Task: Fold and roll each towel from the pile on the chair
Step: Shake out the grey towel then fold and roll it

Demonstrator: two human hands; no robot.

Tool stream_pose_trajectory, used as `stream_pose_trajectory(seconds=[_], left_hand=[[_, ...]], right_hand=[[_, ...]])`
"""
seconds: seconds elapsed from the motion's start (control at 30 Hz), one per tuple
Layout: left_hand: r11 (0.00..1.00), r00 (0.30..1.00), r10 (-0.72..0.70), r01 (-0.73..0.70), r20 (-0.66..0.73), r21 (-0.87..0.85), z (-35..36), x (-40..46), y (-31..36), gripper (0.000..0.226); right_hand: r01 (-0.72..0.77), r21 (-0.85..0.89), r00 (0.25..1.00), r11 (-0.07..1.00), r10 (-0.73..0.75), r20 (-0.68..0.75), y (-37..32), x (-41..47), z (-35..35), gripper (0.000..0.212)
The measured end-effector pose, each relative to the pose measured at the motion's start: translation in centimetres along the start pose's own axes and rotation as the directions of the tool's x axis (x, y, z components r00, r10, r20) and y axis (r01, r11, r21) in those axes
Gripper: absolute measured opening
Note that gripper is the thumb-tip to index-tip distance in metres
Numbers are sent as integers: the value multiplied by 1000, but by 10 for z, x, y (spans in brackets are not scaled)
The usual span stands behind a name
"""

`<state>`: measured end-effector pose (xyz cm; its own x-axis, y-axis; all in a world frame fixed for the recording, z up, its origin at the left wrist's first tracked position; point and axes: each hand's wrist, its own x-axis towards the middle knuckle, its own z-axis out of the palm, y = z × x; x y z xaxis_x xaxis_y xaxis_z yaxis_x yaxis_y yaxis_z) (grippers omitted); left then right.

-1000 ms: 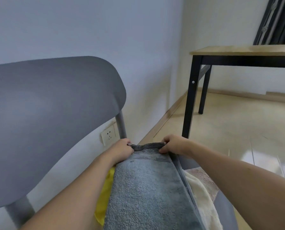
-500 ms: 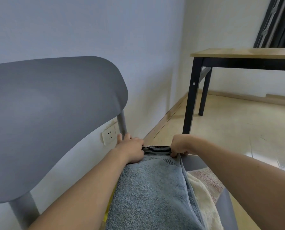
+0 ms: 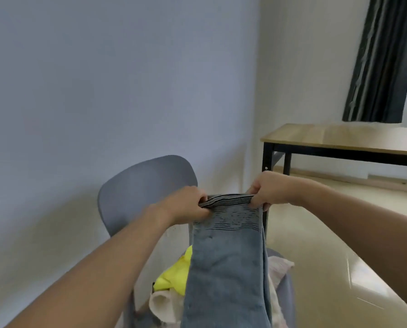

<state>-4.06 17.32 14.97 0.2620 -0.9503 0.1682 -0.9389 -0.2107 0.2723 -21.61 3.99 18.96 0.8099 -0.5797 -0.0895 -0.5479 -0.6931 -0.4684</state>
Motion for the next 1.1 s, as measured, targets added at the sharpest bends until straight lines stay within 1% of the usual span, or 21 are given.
stream_pose_trajectory(seconds=[0.07, 0.13, 0.17, 0.23, 0.3, 0.33, 0.37, 0.4, 0.43, 0.47, 0.5, 0.53, 0.57, 0.6, 0.67, 0.73, 0.8, 0.87, 0.97, 1.03, 1.1], left_hand=[[999, 997, 32, -34, -64, -35, -41, -31, 28, 31], [993, 987, 60, -75, -150, -97, -78, -60, 52, 31], [992, 978, 79, -96, -193, -82, -96, -74, 64, 30], [990, 957, 140, -136, -253, 35, -126, -99, 87, 31], [970, 939, 210, -166, -273, 177, -149, -122, 110, 26], [961, 933, 232, -176, -277, 212, -157, -131, 120, 19], [963, 936, 228, -175, -268, 207, -165, -140, 131, 12], [971, 948, 203, -162, -245, 177, -170, -148, 141, 12], [980, 965, 169, -142, -202, 141, -175, -156, 151, 18], [986, 981, 135, -119, -140, 117, -180, -164, 160, 24], [988, 991, 114, -106, -69, 113, -184, -170, 168, 25], [988, 995, 104, -103, 5, 119, -187, -176, 175, 22], [988, 993, 93, -101, 72, 113, -190, -180, 180, 17], [992, 989, 84, -94, 121, 83, -192, -184, 183, 15], [996, 980, 83, -78, 181, -36, -193, -186, 184, 14], [985, 972, 94, -60, 213, -161, -188, -183, 179, 10], [973, 972, 86, -35, 218, -228, -179, -175, 174, 10], [971, 984, 47, -5, 173, -239, -162, -162, 167, 13], [982, 1000, 0, -4, -16, -188, -136, -142, 156, 16], [991, 989, -7, -13, -150, -131, -127, -132, 149, 22], [993, 971, -13, -16, -239, -118, -125, -126, 143, 25]], right_hand=[[40, -52, 998, 998, -43, -51, -27, -48, -26, 23], [76, -139, 988, 987, -93, -125, -48, -88, -47, 25], [100, -162, 979, 982, -126, -161, -57, -108, -58, 24], [139, -157, 957, 978, -173, -232, -72, -145, -77, 21], [162, -154, 940, 975, -200, -278, -84, -177, -91, 18], [170, -166, 932, 971, -213, -294, -88, -191, -97, 16], [182, -157, 928, 971, -222, -298, -91, -204, -103, 13], [195, -105, 936, 975, -217, -276, -93, -215, -107, 18], [188, -16, 959, 982, -187, -213, -95, -224, -112, 32], [147, 60, 984, 987, -139, -114, -96, -233, -116, 43], [97, 82, 995, 992, -97, -5, -99, -242, -118, 45], [56, 56, 994, 997, -61, 90, -101, -250, -118, 38], [26, 13, 988, 1000, -27, 150, -103, -256, -118, 29], [9, -18, 985, 1000, -5, 171, -102, -260, -117, 22], [-17, -23, 988, 1000, 21, 156, -98, -263, -116, 16], [-26, -12, 992, 1000, 27, 125, -93, -263, -116, 12], [-35, -7, 994, 999, 35, 104, -89, -258, -112, 12], [-51, -32, 998, 998, 53, 43, -84, -247, -103, 12], [-55, -142, 990, 988, 35, -138, -75, -225, -84, 10], [-15, -181, 966, 983, -32, -255, -69, -211, -75, 10], [35, -236, 923, 971, -122, -364, -65, -198, -71, 14]])
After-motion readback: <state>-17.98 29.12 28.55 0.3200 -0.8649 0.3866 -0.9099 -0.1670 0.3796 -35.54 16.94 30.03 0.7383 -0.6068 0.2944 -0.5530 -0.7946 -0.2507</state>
